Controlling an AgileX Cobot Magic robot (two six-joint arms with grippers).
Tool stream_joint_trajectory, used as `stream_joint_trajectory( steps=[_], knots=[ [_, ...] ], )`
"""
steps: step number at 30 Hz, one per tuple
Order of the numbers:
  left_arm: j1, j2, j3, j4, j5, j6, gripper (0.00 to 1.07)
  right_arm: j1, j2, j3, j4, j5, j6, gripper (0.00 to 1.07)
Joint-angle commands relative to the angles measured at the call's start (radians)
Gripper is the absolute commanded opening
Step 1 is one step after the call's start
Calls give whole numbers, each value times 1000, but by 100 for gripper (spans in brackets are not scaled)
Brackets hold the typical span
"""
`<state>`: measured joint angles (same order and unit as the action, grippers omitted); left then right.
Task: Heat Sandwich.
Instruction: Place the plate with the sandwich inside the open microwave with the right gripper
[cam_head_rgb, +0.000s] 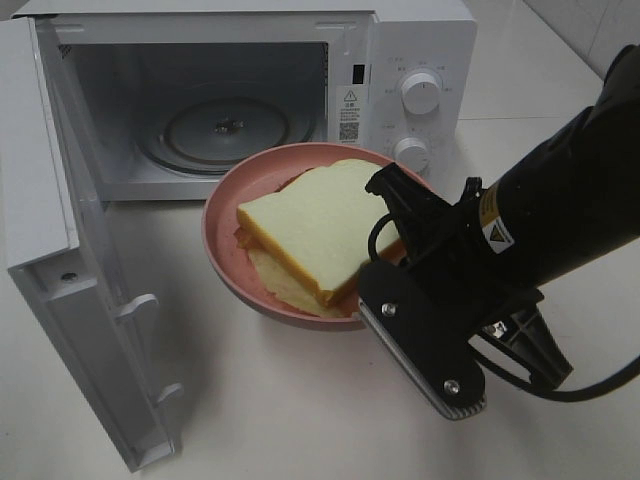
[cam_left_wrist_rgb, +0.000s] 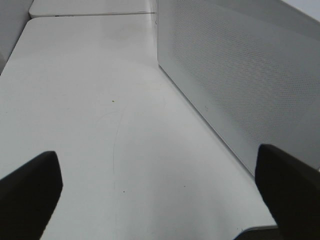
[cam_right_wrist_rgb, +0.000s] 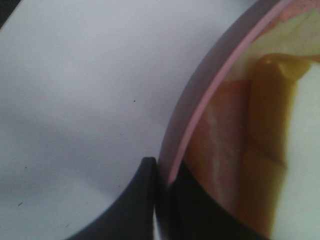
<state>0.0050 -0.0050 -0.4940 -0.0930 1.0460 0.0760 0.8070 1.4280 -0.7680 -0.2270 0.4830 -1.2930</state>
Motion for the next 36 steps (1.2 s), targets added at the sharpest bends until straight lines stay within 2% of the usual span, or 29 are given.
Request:
stream_joint_trajectory(
  steps=[1,20,26,36],
  knots=[
    [1,-16,2,1,-8,-2,98,-29,5,-20,9,-28,-15,0],
    [1,-16,2,1,-8,-2,98,-24,136,-155,9,-48,-44,0],
    [1,-16,2,1,-8,-2,98,11,189,-216,2,-43,-40,0],
    [1,-16,2,1,-8,-2,98,14,289,-333,-2,-12,-10,0]
  ],
)
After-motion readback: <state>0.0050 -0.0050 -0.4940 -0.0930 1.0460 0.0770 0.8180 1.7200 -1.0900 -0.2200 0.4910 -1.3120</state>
